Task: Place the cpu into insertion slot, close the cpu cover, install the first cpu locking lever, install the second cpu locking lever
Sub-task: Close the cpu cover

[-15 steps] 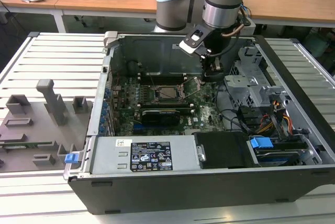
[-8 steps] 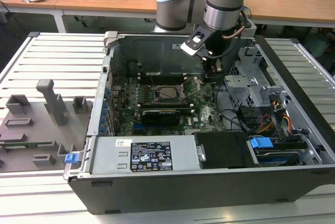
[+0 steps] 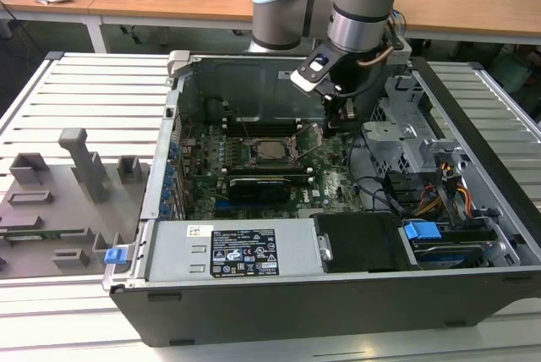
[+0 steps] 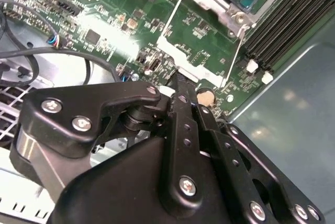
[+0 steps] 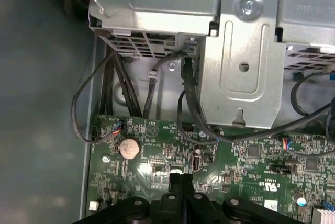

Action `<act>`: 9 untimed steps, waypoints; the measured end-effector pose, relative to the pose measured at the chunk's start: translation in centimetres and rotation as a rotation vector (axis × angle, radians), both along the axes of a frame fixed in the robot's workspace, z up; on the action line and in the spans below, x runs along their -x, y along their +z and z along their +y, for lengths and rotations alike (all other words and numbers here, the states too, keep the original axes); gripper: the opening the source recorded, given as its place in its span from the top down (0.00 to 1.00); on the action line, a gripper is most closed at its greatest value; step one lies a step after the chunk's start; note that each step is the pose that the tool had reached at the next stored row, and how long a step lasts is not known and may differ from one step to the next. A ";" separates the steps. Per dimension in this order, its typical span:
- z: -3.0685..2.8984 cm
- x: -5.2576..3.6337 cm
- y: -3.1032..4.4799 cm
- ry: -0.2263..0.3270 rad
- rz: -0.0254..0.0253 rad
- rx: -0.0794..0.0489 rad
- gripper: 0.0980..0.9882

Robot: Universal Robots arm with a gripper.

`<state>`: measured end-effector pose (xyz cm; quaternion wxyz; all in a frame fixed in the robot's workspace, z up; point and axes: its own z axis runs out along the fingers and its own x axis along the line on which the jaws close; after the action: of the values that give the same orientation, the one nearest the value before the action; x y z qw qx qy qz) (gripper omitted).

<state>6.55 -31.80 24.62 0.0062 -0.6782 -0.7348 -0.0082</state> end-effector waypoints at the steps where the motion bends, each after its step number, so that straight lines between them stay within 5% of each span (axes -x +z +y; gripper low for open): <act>1: 0.00 0.08 -0.01 0.000 0.0017 0.000 0.99; 9: 0.00 0.88 0.12 0.000 0.0113 -0.005 0.99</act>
<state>5.67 -31.80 24.74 0.0120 -0.6782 -0.7348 -0.0062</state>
